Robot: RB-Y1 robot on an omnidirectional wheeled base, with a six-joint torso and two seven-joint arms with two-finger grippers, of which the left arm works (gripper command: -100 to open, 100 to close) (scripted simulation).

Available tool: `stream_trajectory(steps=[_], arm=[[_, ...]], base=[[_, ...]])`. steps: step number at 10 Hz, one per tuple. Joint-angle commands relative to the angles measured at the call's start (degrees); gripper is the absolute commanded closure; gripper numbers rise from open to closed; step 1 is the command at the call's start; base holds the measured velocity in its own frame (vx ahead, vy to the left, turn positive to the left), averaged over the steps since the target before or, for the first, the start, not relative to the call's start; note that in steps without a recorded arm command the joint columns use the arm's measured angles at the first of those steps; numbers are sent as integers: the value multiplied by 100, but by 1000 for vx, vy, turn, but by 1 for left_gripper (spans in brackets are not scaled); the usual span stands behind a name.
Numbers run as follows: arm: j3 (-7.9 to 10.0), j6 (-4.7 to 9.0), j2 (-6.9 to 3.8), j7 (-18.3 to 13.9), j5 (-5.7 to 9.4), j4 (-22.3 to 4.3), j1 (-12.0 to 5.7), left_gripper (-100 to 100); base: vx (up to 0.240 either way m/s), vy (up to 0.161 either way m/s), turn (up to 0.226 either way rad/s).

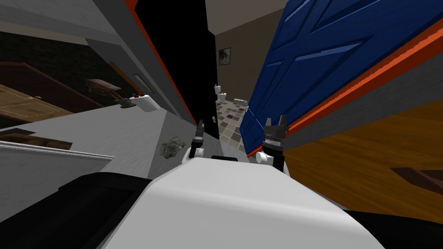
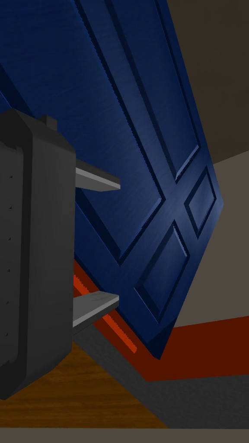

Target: Push the door open

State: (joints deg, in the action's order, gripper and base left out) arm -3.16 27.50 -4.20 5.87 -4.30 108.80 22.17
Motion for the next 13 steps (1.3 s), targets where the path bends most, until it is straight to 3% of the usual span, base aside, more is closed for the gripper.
stream_trajectory(steps=[1,3,4,7,13], arm=[[-71,108,-5,-45,15,-286,-52,-100],[-144,216,-18,-102,39,-665,-150,-100],[-144,216,-18,-102,39,-709,-150,-100],[-257,381,-29,-191,75,-1303,-300,-100],[-405,600,-28,-308,124,-2091,-499,-100]], base=[[78,101,-100],[86,104,-91],[58,84,-28],[68,81,-87],[51,77,-62]])
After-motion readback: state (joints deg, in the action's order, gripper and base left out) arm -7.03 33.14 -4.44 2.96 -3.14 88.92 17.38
